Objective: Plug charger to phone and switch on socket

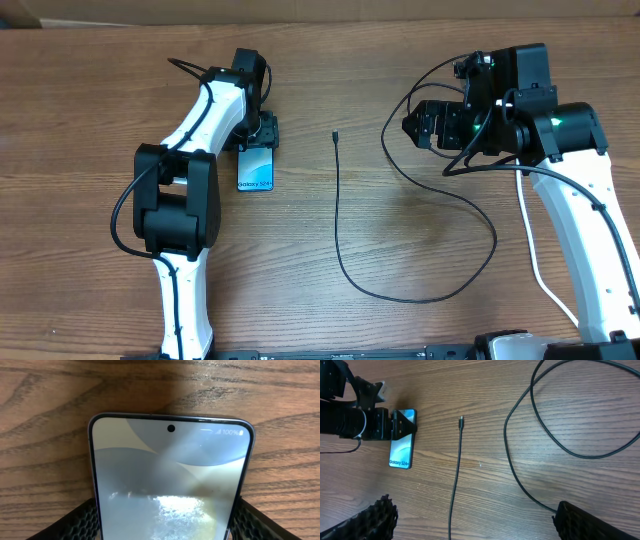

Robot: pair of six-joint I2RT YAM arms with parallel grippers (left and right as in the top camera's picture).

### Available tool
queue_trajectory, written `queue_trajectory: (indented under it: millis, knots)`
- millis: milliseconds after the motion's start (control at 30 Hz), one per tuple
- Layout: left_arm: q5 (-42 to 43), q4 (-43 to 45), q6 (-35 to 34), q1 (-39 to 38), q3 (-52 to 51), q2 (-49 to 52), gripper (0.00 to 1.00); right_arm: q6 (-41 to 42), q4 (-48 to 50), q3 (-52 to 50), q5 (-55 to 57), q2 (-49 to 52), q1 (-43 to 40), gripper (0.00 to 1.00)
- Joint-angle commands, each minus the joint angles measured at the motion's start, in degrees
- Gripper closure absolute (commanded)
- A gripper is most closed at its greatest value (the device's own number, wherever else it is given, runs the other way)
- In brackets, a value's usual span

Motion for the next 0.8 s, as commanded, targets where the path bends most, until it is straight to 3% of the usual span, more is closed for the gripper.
queue_trajectory:
  millis: [0, 100, 300, 600, 767]
  knots:
    - [0.24, -0.76, 0.48, -0.61, -1.9, 0.94, 0.47, -0.22, 0.33, 0.31, -0.52, -0.2, -0.15, 0.0]
    - [0.24, -0.79, 0.48, -0.61, -1.9, 0.94, 0.54, -0.17, 0.33, 0.31, -0.52, -0.2, -0.15, 0.0]
    - [0.26, -0.9, 0.44, -0.61, -1.9, 0.94, 0.96, -0.07, 0.79, 0.31, -0.9, -0.2, -0.15, 0.0]
    - [0.24, -6.56, -5.38, -0.33, 3.85, 0.35, 0.96, -0.09, 2.43, 0.31, -2.45, -0.2, -0.15, 0.01]
    - [0.7, -15.72, -9.29, 0.35, 13.53, 0.35, 0.96, -0.07, 2.21, 0.31, -2.43, -0.2, 0.59, 0.1]
